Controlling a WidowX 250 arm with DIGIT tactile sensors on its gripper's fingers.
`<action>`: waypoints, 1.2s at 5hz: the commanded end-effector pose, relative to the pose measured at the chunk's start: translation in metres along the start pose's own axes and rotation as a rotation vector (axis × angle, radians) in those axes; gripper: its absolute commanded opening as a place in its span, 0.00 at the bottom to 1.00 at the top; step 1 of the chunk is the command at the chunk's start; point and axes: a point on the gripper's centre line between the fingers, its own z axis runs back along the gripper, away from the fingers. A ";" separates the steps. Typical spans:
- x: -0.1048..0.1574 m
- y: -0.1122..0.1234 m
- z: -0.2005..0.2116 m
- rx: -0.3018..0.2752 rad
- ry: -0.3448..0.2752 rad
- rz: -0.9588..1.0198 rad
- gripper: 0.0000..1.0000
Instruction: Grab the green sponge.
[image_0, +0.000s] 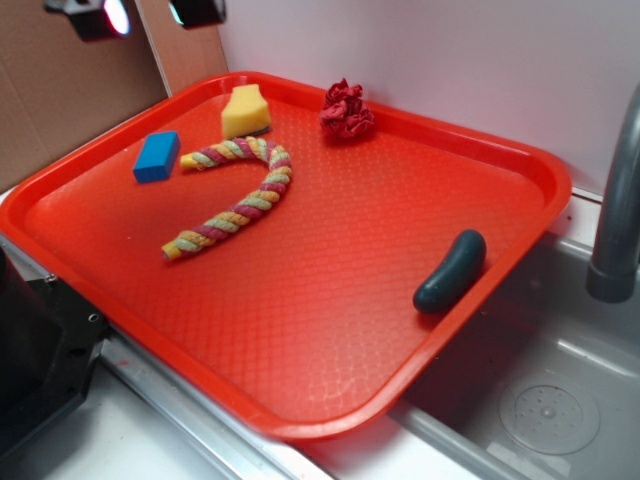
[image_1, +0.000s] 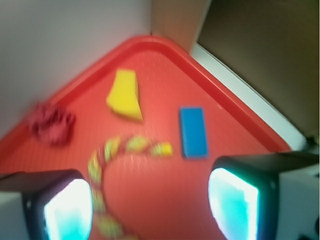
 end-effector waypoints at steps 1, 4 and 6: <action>0.050 0.007 -0.047 -0.017 -0.099 0.044 1.00; 0.065 -0.018 -0.106 -0.090 -0.070 -0.044 1.00; 0.065 -0.022 -0.126 -0.068 -0.033 -0.046 0.76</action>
